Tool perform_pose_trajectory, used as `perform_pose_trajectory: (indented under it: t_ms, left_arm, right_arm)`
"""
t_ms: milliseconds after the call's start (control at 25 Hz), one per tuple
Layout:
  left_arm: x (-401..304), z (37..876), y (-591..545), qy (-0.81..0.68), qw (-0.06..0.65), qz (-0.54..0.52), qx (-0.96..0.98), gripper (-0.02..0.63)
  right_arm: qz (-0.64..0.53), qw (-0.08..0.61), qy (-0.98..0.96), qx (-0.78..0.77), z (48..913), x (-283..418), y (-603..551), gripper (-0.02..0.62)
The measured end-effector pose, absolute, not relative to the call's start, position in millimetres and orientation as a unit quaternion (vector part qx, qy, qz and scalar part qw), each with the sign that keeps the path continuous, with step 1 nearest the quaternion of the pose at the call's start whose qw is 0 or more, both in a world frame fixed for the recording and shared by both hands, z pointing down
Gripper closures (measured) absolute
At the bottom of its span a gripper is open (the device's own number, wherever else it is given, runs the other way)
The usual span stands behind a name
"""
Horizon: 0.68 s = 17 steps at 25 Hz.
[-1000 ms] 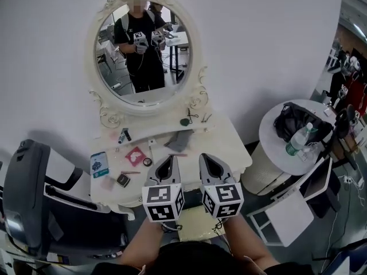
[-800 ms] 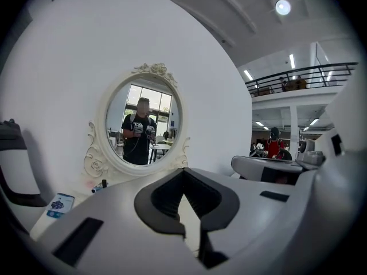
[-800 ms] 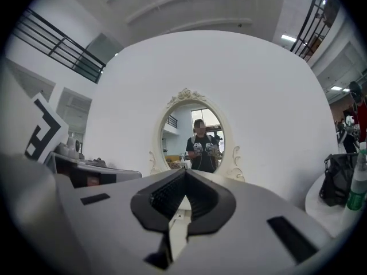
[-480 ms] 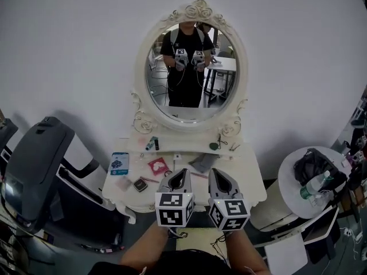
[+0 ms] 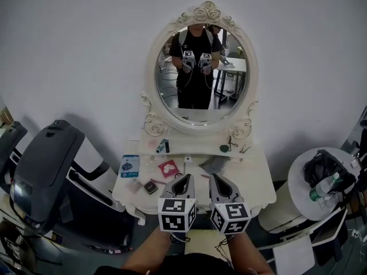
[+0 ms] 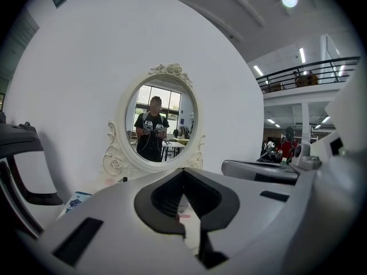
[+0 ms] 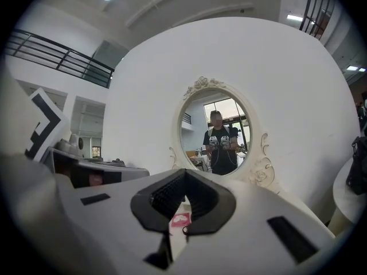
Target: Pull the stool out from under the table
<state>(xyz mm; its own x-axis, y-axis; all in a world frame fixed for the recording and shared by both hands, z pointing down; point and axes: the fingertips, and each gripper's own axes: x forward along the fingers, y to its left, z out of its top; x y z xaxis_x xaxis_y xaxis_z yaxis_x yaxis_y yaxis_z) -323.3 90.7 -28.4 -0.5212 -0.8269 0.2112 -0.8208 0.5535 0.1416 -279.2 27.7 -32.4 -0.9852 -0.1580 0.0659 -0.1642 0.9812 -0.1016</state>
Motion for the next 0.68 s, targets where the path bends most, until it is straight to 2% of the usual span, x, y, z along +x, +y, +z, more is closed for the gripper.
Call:
perform_pose_trajectory:
  t_ms: [680]
  left_arm:
    - [-308,-8,89,-0.863,0.143,0.011,0.484,0.606]
  right_arm:
    - [0.066,0.037,-0.994,0.08,-17,-263,35,0.588]
